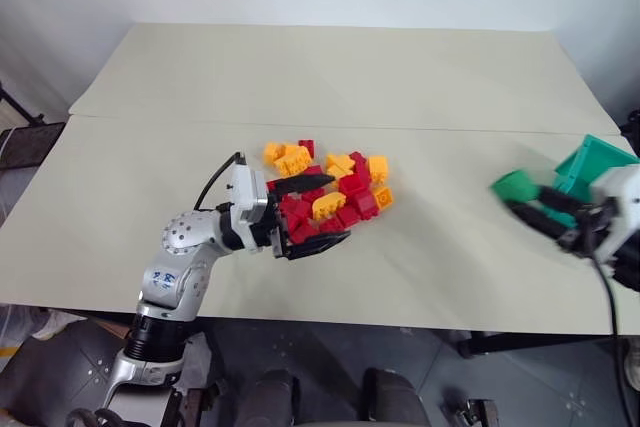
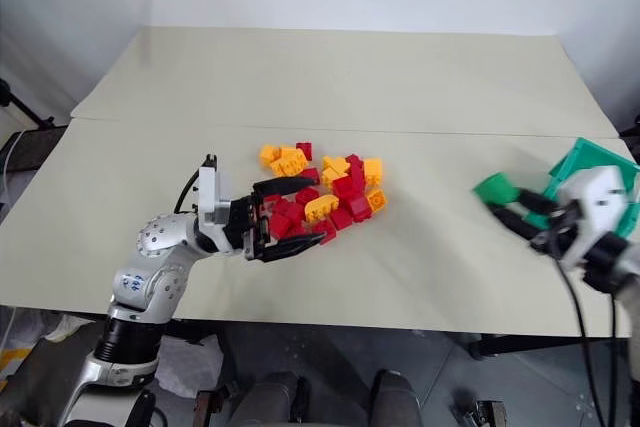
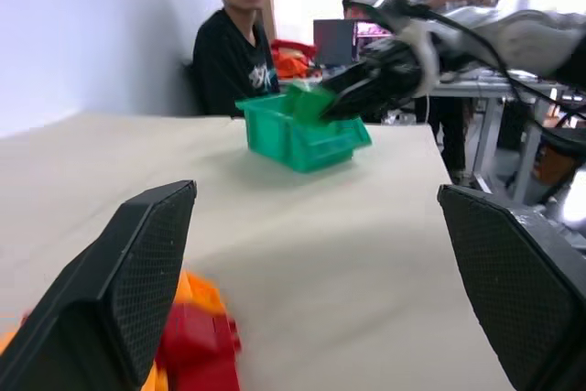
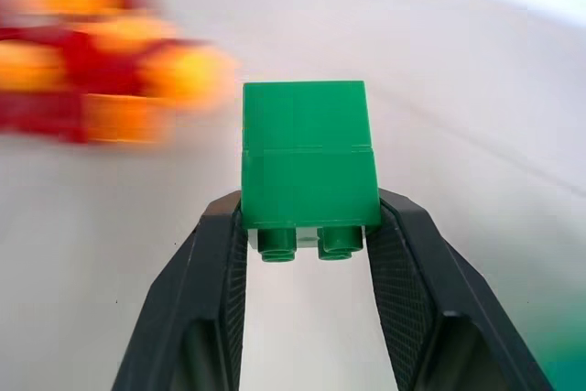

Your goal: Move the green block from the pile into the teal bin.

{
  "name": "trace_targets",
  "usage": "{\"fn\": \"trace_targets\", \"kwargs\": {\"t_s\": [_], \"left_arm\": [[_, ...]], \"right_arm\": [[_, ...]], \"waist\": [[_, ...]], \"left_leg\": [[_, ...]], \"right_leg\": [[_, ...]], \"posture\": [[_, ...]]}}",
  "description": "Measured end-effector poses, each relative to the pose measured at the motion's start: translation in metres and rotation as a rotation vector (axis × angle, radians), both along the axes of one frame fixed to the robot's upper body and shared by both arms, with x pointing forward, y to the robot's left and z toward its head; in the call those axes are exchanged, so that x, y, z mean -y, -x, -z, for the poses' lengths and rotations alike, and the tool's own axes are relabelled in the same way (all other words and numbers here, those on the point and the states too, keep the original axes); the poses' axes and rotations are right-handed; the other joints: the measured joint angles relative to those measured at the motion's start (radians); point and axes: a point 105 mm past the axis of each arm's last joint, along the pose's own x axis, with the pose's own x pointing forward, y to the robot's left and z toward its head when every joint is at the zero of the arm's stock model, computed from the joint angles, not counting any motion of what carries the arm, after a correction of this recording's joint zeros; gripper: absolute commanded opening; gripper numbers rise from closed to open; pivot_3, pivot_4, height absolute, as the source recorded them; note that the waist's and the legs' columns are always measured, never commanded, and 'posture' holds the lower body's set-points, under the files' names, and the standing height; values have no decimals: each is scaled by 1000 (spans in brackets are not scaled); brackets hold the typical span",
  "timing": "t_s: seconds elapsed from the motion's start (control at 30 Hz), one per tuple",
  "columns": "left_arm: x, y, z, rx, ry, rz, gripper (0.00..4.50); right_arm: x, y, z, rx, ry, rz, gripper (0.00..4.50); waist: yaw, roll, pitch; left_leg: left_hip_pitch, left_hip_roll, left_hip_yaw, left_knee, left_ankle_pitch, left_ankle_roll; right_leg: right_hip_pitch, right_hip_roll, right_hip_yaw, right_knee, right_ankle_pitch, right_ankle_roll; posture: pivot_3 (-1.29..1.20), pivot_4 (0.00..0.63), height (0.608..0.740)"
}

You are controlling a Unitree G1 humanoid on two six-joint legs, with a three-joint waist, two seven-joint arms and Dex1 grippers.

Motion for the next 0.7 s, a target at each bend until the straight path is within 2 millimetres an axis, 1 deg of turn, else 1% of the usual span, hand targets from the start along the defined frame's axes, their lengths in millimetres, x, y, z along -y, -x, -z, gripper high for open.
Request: {"fn": "trace_targets", "kwargs": {"t_s": [0.1, 0.17, 0.23, 0.3, 0.43, 0.5, 0.53, 0.63, 0.7], "left_arm": [[8, -2, 6, -27, -16, 9, 4500], [11, -3, 10, -42, -24, 17, 4500], [12, -4, 10, -40, -30, 20, 4500], [14, -5, 6, -27, -32, 20, 4500], [14, -10, 7, -29, -42, 4, 4500], [14, -11, 7, -31, -43, -1, 4500], [13, -12, 7, -30, -43, -5, 4500], [12, -12, 7, -29, -44, -12, 4500], [9, -13, 7, -28, -47, -20, 4500]], "right_arm": [[40, 7, 0, 8, -14, 211, 1465], [56, 7, 2, -2, -17, 295, 1465], [68, 3, 3, -11, -17, 350, 1465], [77, -5, 1, -11, -14, 391, 1465], [87, -28, -4, -11, -12, 435, 1465], [96, -37, 1, -42, -22, 470, 2213], [98, -40, 5, -62, -31, 479, 2488], [101, -51, 14, -98, -54, 481, 3478], [102, -55, 15, -95, -46, 476, 4182]], "waist": [[-11, 1, 0], [-13, 1, 0], [-13, 1, 0], [-12, 1, -1], [-12, 2, -1], [-12, 3, -1], [-9, 3, -1], [-6, 3, -1], [-5, 3, -1]], "left_leg": [[2, 1, 6, -1, 0, 0], [3, 1, 8, -1, 1, 1], [3, 0, 9, 0, 1, 2], [2, 0, 9, 0, 2, 3], [2, 0, 11, 0, 2, 3], [2, 0, 13, 0, 2, 3], [2, 0, 13, 0, 2, 3], [1, 0, 13, 0, 2, 3], [1, 0, 13, 0, 2, 3]], "right_leg": [[0, 1, 4, -1, 0, 0], [0, 1, 7, -1, 0, 0], [0, 0, 8, -1, 0, 0], [0, 0, 10, -3, 0, -1], [-1, 0, 10, -4, 0, -1], [-1, 0, 10, -4, 0, -1], [-1, 0, 9, -4, 0, -1], [-1, 0, 9, -5, 0, -1], [-1, 0, 9, -5, 0, -1]], "posture": [[0, 150, 740], [0, 150, 740], [0, 150, 740], [0, 150, 740], [0, 150, 740], [0, 150, 740], [0, 150, 740], [0, 150, 740], [0, 150, 740]]}}
